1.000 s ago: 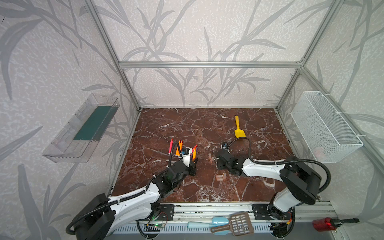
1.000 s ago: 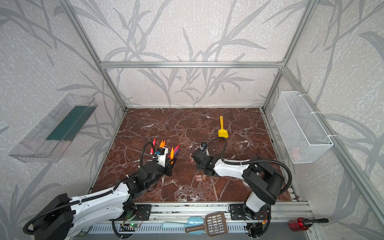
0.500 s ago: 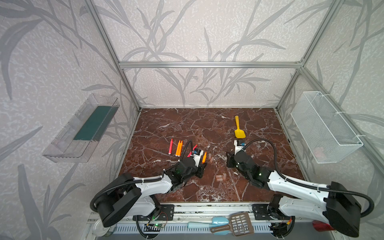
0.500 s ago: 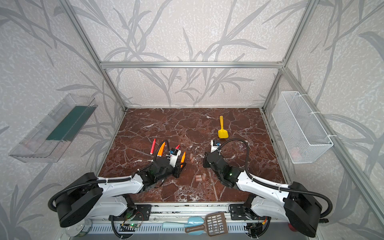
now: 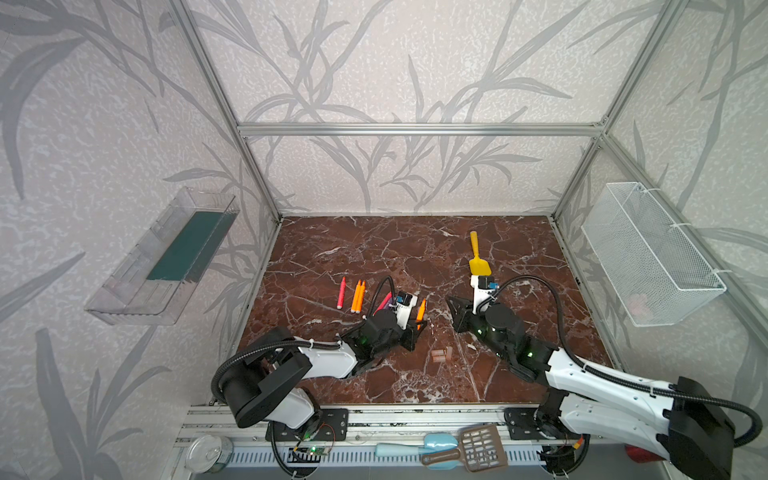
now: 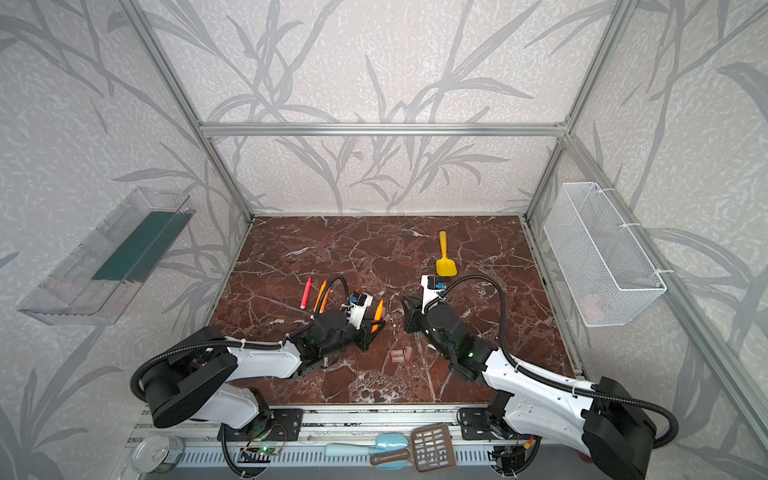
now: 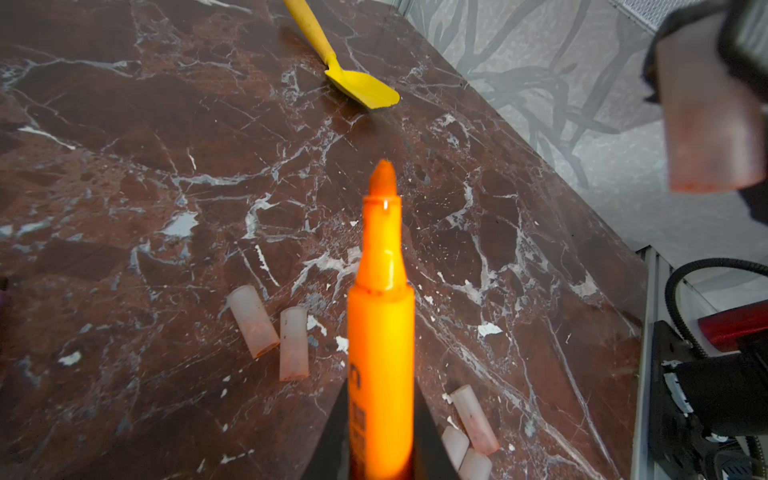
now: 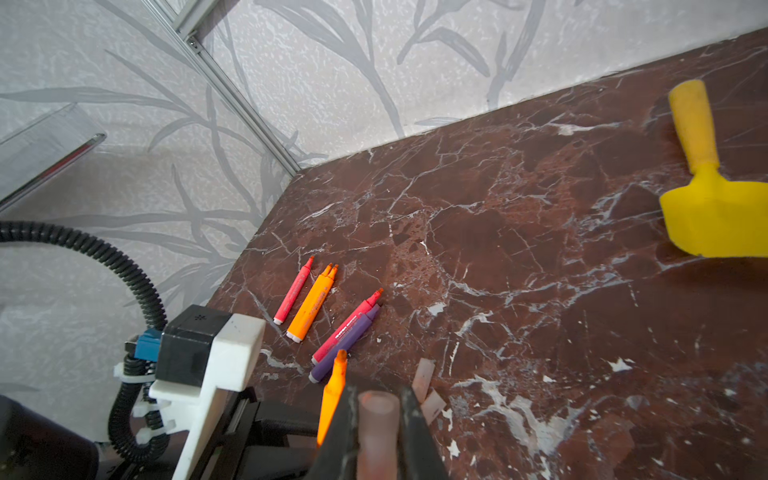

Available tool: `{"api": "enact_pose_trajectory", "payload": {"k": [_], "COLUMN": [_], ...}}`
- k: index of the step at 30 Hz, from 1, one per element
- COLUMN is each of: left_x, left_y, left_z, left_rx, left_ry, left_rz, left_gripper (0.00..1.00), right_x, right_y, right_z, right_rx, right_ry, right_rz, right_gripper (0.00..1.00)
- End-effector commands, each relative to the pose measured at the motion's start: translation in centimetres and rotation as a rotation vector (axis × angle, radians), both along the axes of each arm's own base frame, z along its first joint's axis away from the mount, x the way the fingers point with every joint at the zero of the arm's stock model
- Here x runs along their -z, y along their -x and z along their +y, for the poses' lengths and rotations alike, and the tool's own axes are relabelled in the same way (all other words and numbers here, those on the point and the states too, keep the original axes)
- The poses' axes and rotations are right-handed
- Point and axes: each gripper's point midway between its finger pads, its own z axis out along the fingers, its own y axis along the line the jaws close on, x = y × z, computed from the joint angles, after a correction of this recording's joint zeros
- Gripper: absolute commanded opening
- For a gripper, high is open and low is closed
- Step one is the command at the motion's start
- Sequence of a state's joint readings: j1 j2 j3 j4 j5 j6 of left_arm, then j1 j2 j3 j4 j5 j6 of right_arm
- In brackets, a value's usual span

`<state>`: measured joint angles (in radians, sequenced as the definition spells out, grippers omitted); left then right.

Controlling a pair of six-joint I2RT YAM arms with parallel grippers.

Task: Insert the pens into the pen caps

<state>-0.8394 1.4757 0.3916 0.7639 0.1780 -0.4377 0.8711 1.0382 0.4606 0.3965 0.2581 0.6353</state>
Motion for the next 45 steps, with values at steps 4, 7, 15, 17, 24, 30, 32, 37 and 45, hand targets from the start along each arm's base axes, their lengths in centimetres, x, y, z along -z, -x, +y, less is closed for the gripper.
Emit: {"api": "enact_pose_trajectory", "payload": {"k": [4,7,15,17,24,30,32,37,45], "left_x": [-1.3,-1.4,-1.8,-1.9,-2.5,-2.9,-3.0,-3.0,-2.7], "left_y": [0.2,0.2,0.6,0.7,1.0,1.2,1.3,1.3,0.9], "left_z": [-0.1,0.2,0.5,0.4,0.6,1.2,1.3,1.4,1.8], "left_rx": [0.009,0.002,0.007,0.012,0.018,0.008,0.005,0.002,-0.030], "left_ry": [0.056,0.059,0.064,0.066,0.073,0.063,0.062,0.059,0.052], "left_rz": [-0.047,-0.055,-0.064,-0.059,-0.071,-0.079,-0.082,-0.083,-0.080], "left_gripper": [0.00,0.00,0.00,0.00,0.00,0.00,0.00,0.00,0.00], "right_x": [-2.7,-2.7,-3.0,-2.9,-3.0,-2.4,-2.3,-2.4,-2.4], "right_y": [-0.5,-0.8,-1.9,-2.5,-4.0,-4.7,-4.8,-4.6,-3.2], "right_z": [2.8,3.4,5.0,5.1,6.3,6.2,6.3,7.0,8.1], "right_rx": [-0.081,-0.089,-0.092,-0.068,-0.047,-0.014,-0.016,-0.050,-0.142], "right_ry": [-0.102,-0.132,-0.153,-0.169,-0.176,-0.159,-0.160,-0.178,-0.206], "right_rz": [-0.021,-0.016,-0.019,-0.024,-0.029,-0.026,-0.024,-0.018,0.004], "right_gripper": [0.00,0.00,0.00,0.00,0.00,0.00,0.00,0.00,0.00]}}
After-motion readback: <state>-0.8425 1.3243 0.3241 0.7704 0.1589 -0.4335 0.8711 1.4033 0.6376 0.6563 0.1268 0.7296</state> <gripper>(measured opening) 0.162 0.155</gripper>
